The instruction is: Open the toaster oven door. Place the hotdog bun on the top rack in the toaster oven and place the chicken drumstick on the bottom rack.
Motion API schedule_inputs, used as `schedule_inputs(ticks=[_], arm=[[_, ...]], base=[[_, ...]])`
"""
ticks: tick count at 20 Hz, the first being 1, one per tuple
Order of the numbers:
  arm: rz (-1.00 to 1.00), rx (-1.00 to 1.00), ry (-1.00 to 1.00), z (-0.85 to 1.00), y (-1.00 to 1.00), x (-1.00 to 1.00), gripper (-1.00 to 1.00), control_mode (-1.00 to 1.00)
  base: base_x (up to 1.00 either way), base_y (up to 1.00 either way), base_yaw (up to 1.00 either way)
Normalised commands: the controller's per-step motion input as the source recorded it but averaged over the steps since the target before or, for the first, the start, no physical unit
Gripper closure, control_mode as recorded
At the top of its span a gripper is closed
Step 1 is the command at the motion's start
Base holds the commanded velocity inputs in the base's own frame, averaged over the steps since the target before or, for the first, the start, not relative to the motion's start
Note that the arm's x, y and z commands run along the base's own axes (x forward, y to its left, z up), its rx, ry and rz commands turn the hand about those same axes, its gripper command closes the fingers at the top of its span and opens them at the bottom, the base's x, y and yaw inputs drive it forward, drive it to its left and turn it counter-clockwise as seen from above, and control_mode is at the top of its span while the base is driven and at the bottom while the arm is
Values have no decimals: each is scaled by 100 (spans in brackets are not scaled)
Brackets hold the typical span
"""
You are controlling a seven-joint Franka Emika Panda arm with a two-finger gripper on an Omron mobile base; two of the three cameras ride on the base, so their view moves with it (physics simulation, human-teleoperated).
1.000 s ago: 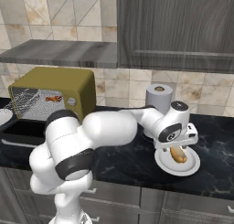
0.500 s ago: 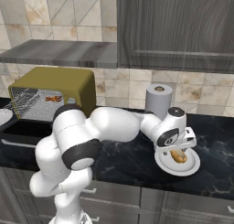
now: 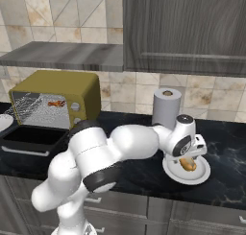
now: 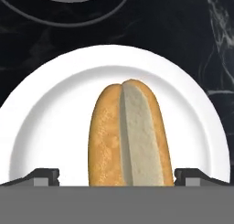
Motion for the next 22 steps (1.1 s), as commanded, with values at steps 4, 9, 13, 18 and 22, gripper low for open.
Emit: schedule_inputs(ticks=[4, 9, 13, 18, 22], arm=[[0, 0, 6, -11, -20, 15, -100, -100], [0, 0, 6, -19, -12, 12, -100, -100], [0, 0, 4, -26, -5, 6, -100, -100], [0, 0, 4, -34, -10, 0, -100, -100], [0, 2, 4, -34, -14, -1, 100, -100]], base=[[0, 0, 0], [0, 0, 0], [0, 0, 0], [0, 0, 0], [0, 0, 0]])
